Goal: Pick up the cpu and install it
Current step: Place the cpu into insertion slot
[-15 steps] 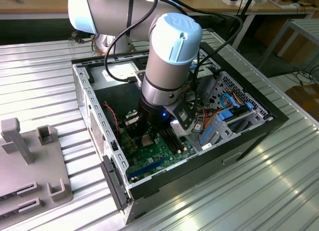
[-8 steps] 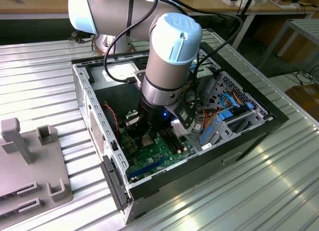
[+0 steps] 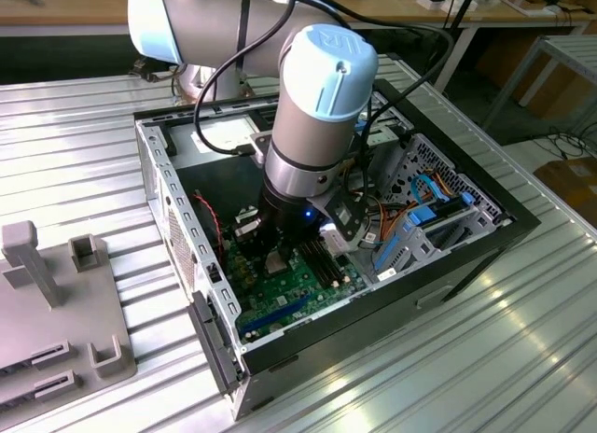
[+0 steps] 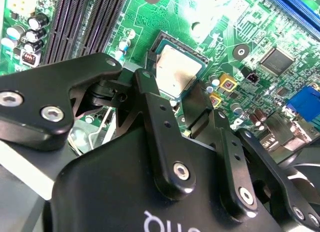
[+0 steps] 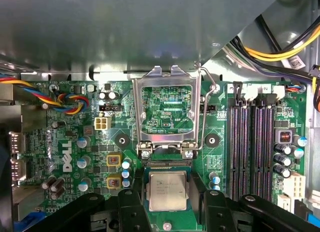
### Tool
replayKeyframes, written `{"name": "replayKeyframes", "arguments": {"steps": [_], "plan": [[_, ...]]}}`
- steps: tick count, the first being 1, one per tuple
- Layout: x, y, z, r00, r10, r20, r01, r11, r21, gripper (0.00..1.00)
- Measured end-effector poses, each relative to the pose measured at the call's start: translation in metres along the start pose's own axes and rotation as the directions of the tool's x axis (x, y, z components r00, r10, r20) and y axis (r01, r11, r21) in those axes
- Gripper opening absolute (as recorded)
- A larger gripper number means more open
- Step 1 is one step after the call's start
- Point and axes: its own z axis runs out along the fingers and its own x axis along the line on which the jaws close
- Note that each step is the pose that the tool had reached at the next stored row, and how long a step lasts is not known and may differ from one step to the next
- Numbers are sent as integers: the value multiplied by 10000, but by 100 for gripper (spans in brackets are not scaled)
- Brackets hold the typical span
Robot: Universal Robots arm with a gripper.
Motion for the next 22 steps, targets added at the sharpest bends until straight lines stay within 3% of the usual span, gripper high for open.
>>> {"name": "replayKeyframes", "arguments": {"steps": [22], "plan": [[-3, 0, 60, 10000, 6, -1, -6, 10000, 1, 46]]}}
